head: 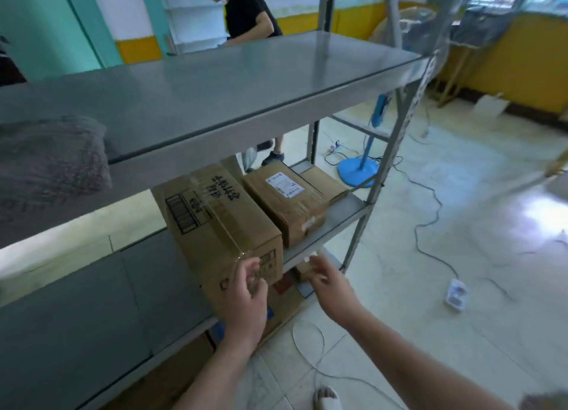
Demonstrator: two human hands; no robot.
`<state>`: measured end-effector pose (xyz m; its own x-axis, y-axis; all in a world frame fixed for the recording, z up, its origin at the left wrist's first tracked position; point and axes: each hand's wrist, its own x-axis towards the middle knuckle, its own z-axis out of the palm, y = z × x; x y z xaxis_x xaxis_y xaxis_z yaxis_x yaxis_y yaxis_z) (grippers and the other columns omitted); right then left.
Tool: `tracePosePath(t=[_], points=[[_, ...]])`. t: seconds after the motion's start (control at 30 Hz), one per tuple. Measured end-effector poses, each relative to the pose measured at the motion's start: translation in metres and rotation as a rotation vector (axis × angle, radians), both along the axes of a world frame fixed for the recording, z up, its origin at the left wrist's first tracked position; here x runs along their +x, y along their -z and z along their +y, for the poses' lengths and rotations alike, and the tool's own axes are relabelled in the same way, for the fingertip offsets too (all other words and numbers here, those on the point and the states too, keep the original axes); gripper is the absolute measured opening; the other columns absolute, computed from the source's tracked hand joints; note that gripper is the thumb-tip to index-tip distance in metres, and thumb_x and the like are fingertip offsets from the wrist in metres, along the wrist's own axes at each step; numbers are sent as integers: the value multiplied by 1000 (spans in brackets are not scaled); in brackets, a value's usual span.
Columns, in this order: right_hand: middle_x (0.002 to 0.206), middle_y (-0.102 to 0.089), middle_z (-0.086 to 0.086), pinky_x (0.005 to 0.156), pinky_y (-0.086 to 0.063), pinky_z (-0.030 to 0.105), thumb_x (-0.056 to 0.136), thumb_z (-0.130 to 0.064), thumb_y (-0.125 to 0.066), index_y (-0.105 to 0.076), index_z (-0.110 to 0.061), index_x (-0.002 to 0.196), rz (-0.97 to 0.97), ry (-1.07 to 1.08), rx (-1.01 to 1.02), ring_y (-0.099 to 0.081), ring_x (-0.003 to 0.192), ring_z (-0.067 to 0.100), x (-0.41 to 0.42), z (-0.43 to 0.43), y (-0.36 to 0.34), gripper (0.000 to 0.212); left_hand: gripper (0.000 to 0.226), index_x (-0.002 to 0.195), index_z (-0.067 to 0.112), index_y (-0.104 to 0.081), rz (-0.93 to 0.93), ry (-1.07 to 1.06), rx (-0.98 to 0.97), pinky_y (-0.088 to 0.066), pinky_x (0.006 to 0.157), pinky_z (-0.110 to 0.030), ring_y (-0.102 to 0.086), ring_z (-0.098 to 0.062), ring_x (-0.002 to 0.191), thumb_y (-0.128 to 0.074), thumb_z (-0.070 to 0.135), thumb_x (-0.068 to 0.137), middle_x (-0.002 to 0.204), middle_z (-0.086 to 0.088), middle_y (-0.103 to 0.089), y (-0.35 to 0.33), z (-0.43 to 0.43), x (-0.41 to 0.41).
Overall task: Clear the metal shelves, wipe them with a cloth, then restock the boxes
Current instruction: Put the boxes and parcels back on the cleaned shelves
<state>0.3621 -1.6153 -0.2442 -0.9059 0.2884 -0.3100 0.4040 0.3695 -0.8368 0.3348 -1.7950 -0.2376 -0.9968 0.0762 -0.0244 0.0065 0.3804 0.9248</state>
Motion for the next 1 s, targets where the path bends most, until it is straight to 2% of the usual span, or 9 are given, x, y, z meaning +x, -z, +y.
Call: tracePosePath(t=[0.1,0.2,0.27,0.33,0.4,0.57,0.63,0.9,1.0], points=[[131,-61,-9,105,-46,28,102,-21,-55,-55,-22,140,-48,124,71,-58,124,11,62,26,20,38,29,111,40,-58,-136,194,32,-46,82,-16,-56,0,109,-56,13,99,119,14,-59,16,36,29],[115,-70,-13,89,-47,16,99,-19,-57,-58,-31,126,-61,320,62,-64,107,6,132,62,25,29,23,112,32,-61,-215,450,-12,-47,82,-19,-59,-2,105,-58,14,98,114,12,-64,25,89,62],[102,-75,-14,92,-52,26,96,-20,-58,-60,-36,115,-76,487,34,-69,96,5,184,86,35,25,19,111,26,-64,-260,672,-40,-47,83,-19,-62,-5,101,-60,14,98,110,12,-67,26,128,91],[93,-77,-10,93,-55,37,95,-15,-58,-63,-32,110,-72,617,-20,-73,87,7,229,99,42,23,16,109,26,-65,-289,840,-56,-49,85,-19,-64,-4,100,-62,16,97,108,13,-69,26,157,117],[91,-78,-5,86,-56,35,95,-9,-54,-64,-22,114,-63,751,-88,-75,82,10,273,112,46,25,14,105,26,-66,-300,960,-51,-52,86,-23,-67,-8,99,-64,16,96,104,12,-72,27,183,145],[88,-78,3,83,-56,40,98,-10,-52,-65,-18,110,-53,917,-177,-75,81,22,350,138,52,19,14,101,24,-66,-351,1091,-58,-51,81,-30,-72,-15,89,-64,12,95,99,3,-75,36,235,198],[89,-78,4,80,-56,38,99,-11,-51,-65,-17,111,-72,968,-210,-75,83,23,388,148,58,19,12,102,21,-66,-373,1141,-68,-52,81,-32,-72,-17,89,-63,11,96,99,1,-75,44,260,227],[94,-76,1,70,-55,25,103,-16,-52,-65,-18,113,-128,1058,-248,-73,81,14,511,217,67,16,11,103,13,-68,-527,1178,-112,-50,75,-29,-72,-22,89,-61,8,96,97,-4,-76,60,336,336],[92,-77,1,68,-53,25,101,-15,-54,-65,-19,111,-96,1117,-239,-74,79,15,555,251,70,15,11,102,13,-68,-530,1233,-155,-49,75,-29,-71,-21,87,-61,8,96,97,-5,-76,63,374,373]])
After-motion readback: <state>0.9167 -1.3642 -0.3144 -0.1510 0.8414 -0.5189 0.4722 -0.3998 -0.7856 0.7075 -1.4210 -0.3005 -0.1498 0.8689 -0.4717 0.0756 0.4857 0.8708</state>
